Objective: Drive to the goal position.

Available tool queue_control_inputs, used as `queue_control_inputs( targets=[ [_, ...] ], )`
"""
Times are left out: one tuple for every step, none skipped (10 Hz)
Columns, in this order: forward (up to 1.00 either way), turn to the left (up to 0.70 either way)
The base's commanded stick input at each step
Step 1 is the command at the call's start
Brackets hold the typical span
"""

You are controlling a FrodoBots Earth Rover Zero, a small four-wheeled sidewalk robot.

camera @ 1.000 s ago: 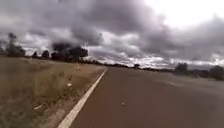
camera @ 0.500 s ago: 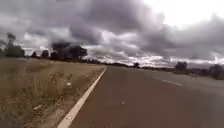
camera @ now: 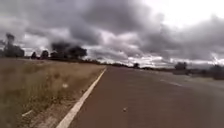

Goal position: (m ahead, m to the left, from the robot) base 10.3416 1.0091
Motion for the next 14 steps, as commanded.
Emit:
queue_control_inputs(
  targets=[
    [0.85,-0.19],
    [0.85,-0.13],
    [0.85,-0.06],
    [0.85,0.0],
    [0.85,-0.3],
    [0.85,-0.3],
    [0.85,-0.3],
    [0.85,-0.3],
    [0.85,-0.3],
    [0.85,-0.3],
    [0.85,-0.3],
    [0.85,-0.3],
    [0.85,0.07],
    [0.85,0.13]
  ],
)
